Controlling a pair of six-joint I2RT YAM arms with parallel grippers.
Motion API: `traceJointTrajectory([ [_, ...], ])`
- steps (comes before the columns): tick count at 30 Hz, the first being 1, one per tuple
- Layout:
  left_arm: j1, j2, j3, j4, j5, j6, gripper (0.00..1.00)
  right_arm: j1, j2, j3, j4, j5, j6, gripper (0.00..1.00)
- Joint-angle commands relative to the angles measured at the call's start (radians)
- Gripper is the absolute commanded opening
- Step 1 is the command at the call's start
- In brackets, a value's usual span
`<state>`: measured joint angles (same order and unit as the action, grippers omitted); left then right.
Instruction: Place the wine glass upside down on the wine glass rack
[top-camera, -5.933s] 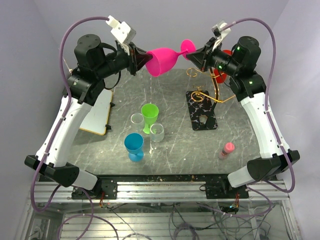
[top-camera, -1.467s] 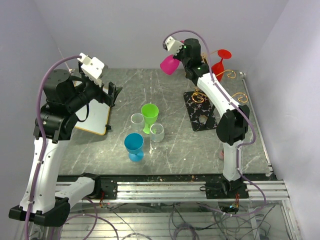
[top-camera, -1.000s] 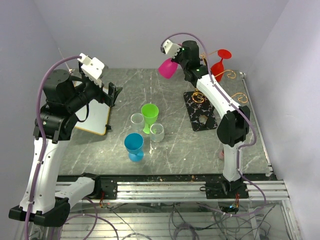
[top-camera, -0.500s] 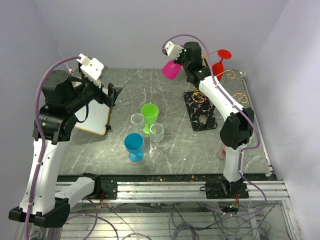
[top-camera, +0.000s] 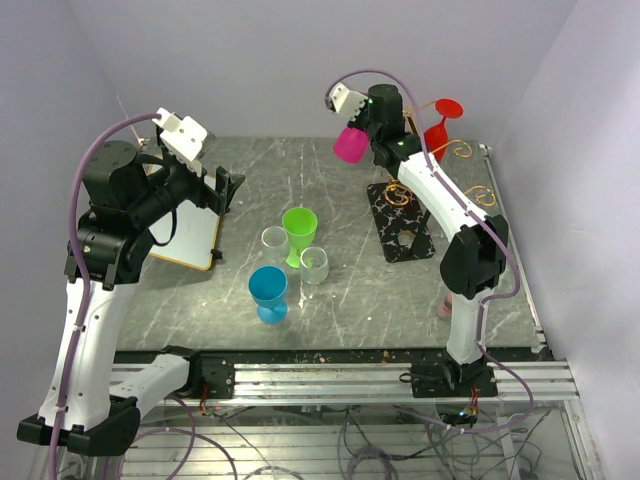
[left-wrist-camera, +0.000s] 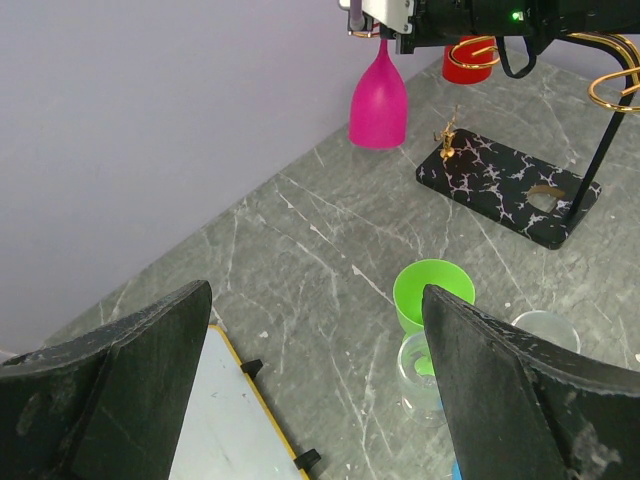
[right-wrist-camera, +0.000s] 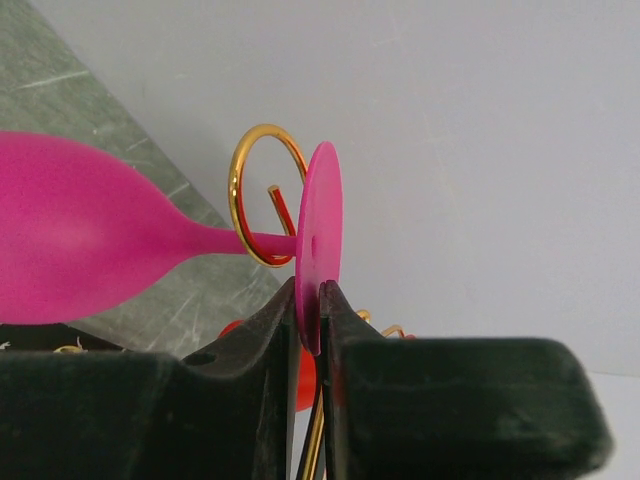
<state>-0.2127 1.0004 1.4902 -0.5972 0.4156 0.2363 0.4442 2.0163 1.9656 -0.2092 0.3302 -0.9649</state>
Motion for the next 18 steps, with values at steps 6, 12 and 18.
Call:
traceJointTrajectory([
  [6, 0.009, -0.014, 0.002, 0.008, 0.025, 0.009, 0.96, -0.013, -0.055, -0.050, 0.001, 0.027, -0.003, 0.12],
  [12, 0.007, -0.014, 0.000, 0.010, 0.026, 0.009, 0.96, -0.019, -0.066, -0.064, -0.001, 0.031, 0.000, 0.14],
  [18, 0.008, -0.016, -0.007, 0.010, 0.024, 0.011, 0.96, -0.025, -0.078, -0.071, -0.005, 0.033, 0.001, 0.17],
])
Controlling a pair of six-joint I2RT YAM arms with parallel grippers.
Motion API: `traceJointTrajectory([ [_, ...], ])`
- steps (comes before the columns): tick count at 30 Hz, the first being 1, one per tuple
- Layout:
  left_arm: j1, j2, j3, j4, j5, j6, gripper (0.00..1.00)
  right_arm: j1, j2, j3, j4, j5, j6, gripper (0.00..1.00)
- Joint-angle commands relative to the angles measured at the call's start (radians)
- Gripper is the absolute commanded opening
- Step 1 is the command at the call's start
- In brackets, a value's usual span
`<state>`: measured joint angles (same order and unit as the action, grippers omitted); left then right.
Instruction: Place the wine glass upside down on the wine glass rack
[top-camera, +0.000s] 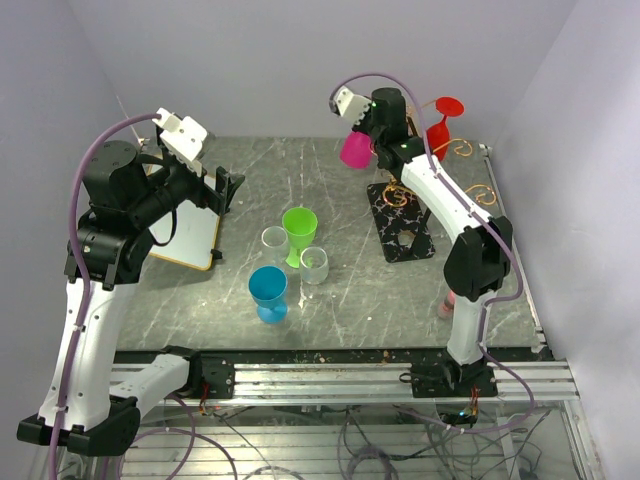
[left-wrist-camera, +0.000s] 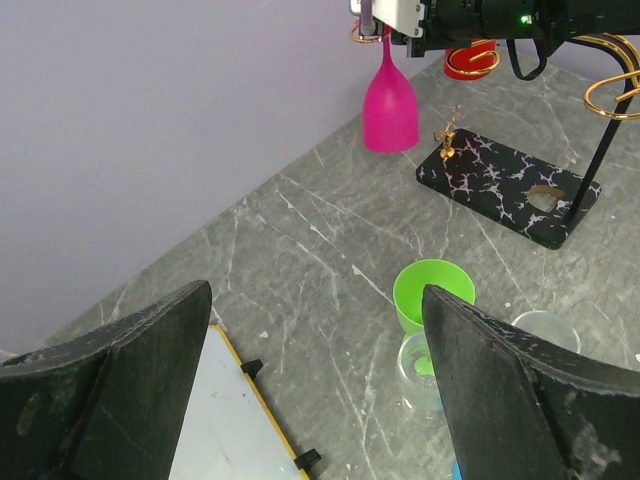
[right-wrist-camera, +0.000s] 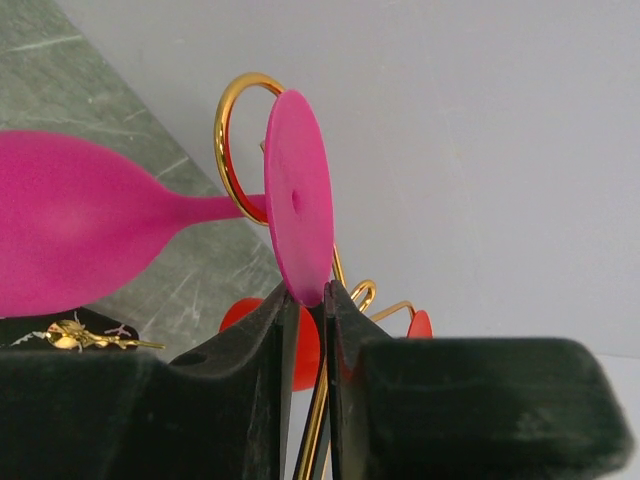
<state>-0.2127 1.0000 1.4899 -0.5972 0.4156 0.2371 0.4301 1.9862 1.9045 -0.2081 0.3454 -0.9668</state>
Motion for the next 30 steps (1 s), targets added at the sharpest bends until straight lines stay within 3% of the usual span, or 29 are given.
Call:
traceJointTrajectory([
  [1, 0.009, -0.016, -0.006, 0.010, 0.025, 0.011, 0.96, -0.012, -0.050, -0.011, -0.008, 0.018, 0.002, 0.17],
  [16, 0.008, -0.019, -0.014, 0.005, 0.027, 0.017, 0.96, -0.048, -0.102, -0.059, -0.010, 0.023, 0.011, 0.28],
  [30, 0.008, 0.004, -0.035, -0.029, 0.033, 0.039, 0.96, -0.105, -0.240, -0.118, -0.014, -0.003, 0.072, 0.32],
])
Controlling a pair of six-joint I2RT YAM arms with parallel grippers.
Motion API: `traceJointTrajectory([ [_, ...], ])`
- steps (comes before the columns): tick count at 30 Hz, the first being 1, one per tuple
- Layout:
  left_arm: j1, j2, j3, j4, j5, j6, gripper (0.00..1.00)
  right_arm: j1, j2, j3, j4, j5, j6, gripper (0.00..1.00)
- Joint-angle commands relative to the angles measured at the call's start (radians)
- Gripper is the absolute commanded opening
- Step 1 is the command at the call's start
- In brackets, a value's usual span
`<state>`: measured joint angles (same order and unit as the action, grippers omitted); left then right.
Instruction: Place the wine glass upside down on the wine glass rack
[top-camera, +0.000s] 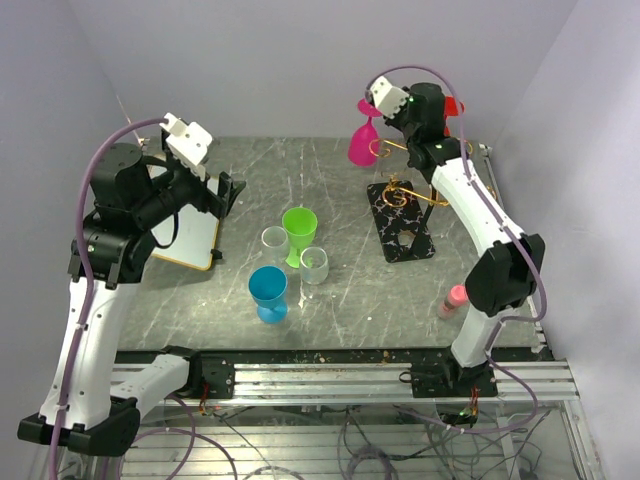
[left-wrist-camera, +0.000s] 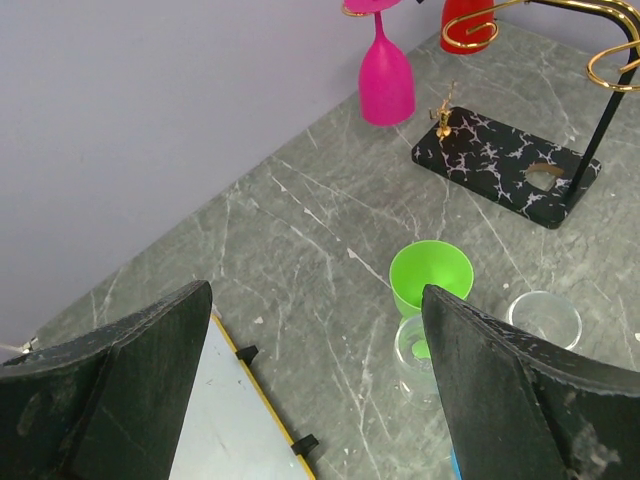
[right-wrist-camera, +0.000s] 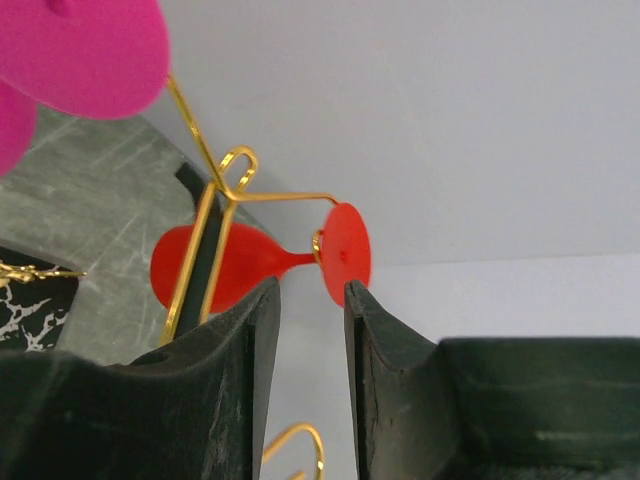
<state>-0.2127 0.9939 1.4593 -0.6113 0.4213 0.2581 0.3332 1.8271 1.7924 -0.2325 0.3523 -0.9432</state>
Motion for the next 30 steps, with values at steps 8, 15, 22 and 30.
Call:
traceJointTrajectory([
  [8, 0.006, 0.060, -0.031, -0.102, 0.070, 0.071, 0.92, -0.007, -0.232, -0.087, -0.023, -0.076, 0.183, 0.49],
  [15, -0.020, 0.105, -0.079, -0.183, 0.068, 0.153, 0.88, -0.008, -0.402, -0.185, -0.065, -0.141, 0.239, 0.65],
  [22, -0.121, 0.175, -0.131, -0.243, 0.003, 0.198, 0.86, -0.030, -0.486, -0.207, -0.177, -0.251, 0.290, 0.74],
  [30, -0.162, 0.298, -0.126, -0.188, -0.071, 0.064, 0.75, -0.071, -0.524, -0.247, -0.191, -0.288, 0.306, 0.75],
])
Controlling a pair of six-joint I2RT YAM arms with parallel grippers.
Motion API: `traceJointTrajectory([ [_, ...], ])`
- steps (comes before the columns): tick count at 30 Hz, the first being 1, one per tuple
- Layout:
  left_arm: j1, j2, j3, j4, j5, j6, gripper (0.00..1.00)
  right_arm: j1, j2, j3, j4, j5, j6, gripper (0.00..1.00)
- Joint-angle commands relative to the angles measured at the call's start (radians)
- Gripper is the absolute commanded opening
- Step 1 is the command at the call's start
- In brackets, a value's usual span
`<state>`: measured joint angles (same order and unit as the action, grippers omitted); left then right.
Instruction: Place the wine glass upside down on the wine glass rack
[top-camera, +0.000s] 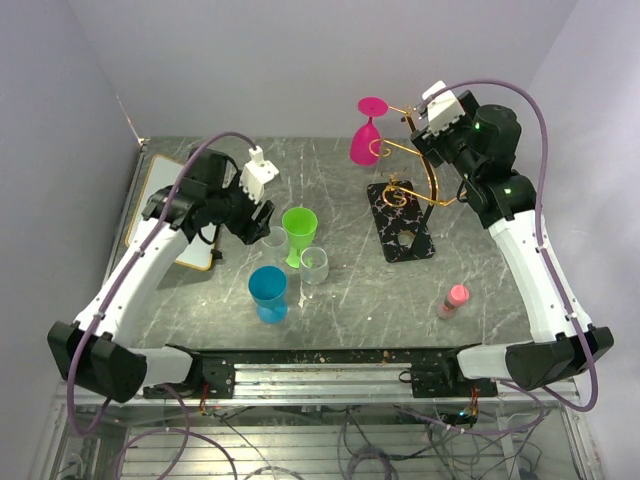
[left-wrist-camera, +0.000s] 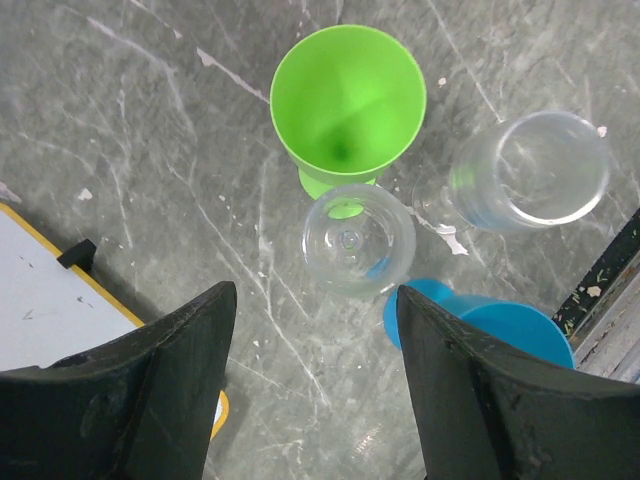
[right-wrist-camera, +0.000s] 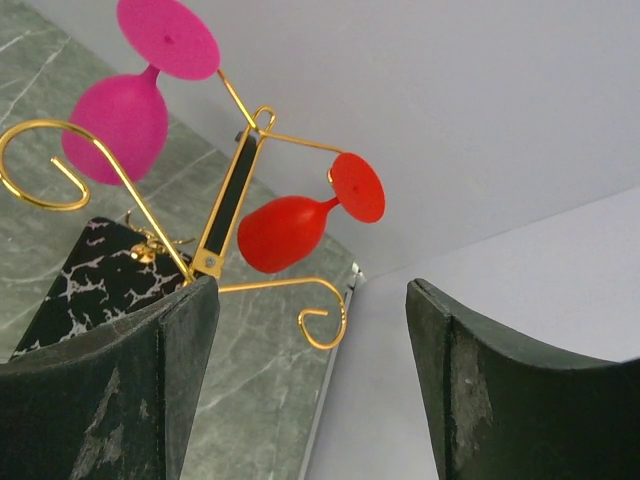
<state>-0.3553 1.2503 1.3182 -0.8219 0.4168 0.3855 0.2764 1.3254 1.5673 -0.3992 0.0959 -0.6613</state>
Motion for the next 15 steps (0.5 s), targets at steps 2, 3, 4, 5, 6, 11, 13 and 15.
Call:
traceJointTrajectory([
  [2, -0.029, 0.078, 0.024, 0.031, -0.100, -0.076, 0.73, -0.021, -0.026, -0.027, -0.024, -0.038, 0.027, 0.75],
  [3, -0.032, 0.093, 0.031, 0.033, -0.119, -0.081, 0.72, -0.024, -0.027, -0.028, -0.026, -0.042, 0.029, 0.75],
  [4, -0.034, 0.107, 0.036, 0.032, -0.125, -0.082, 0.71, -0.027, -0.028, -0.029, -0.027, -0.047, 0.030, 0.75],
  [5, -0.037, 0.121, 0.042, 0.028, -0.126, -0.083, 0.70, -0.028, -0.028, -0.030, -0.028, -0.051, 0.031, 0.75],
  [6, -0.040, 0.133, 0.047, 0.024, -0.128, -0.085, 0.70, -0.029, -0.030, -0.032, -0.028, -0.055, 0.031, 0.75],
  [11, -0.052, 0.180, 0.055, 0.021, -0.158, -0.096, 0.66, -0.039, -0.032, -0.042, -0.030, -0.065, 0.035, 0.75],
  [13, -0.056, 0.196, 0.059, 0.022, -0.169, -0.098, 0.63, -0.041, -0.031, -0.045, -0.030, -0.070, 0.037, 0.75],
  [15, -0.059, 0.207, 0.062, 0.025, -0.172, -0.100, 0.58, -0.042, -0.030, -0.044, -0.031, -0.076, 0.040, 0.75],
])
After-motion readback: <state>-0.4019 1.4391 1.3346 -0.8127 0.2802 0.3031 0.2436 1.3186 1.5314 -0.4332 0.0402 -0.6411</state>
